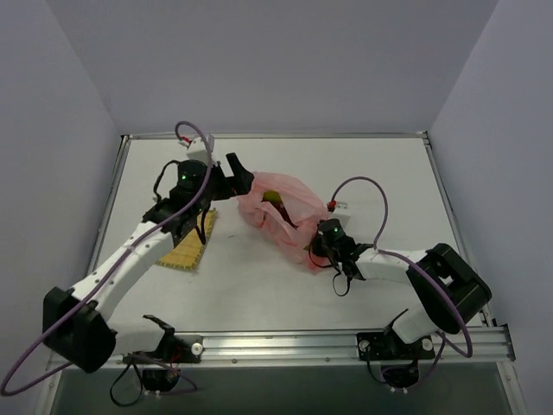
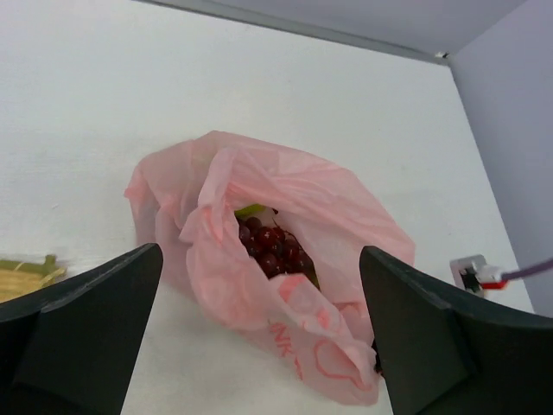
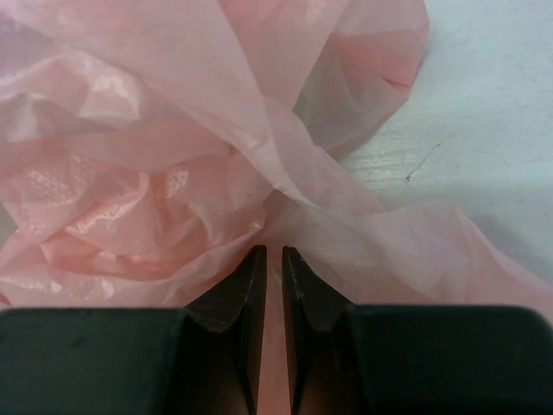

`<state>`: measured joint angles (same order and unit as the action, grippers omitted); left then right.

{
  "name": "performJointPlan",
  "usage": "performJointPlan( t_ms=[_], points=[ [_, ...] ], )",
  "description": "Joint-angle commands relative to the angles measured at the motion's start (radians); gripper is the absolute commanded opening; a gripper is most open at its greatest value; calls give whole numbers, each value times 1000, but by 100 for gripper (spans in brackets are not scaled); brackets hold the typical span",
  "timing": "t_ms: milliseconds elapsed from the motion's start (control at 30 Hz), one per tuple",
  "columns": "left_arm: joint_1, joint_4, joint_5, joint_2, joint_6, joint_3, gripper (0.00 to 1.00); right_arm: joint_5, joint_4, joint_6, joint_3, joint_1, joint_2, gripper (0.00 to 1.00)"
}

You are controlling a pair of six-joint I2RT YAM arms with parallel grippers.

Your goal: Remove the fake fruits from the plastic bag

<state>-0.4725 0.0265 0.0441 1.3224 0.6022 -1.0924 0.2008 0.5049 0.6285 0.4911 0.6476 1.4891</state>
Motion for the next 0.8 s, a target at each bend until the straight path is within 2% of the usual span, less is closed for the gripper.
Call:
performJointPlan(
  t_ms=[0,133,233,333,467,533,667,767],
  points=[
    [-31,128,-64,-191,4,100,96,-29,18,17,26,-2,-21,10],
    [-130,199,-170,-313,57,196,95,-55,44,43,15,18,-18,10],
    [-230,91,-147,-301,105,253,93,-37,44,48,4,29,-44,10],
    [-339,15,-237,-179,126,229,93,-34,43,50,-13,30,-76,10],
    [-347,-164,-170,-34,163,241,98,-31,21,39,-23,30,-110,10],
    [-345,-227,-142,53,157,233,96,-34,17,36,-28,32,-122,11],
    [-334,-224,-156,181,143,190,97,-26,9,28,-39,32,-128,11],
    [-331,-235,-237,202,154,233,52,-9,-14,20,-43,32,-154,11]
  ],
)
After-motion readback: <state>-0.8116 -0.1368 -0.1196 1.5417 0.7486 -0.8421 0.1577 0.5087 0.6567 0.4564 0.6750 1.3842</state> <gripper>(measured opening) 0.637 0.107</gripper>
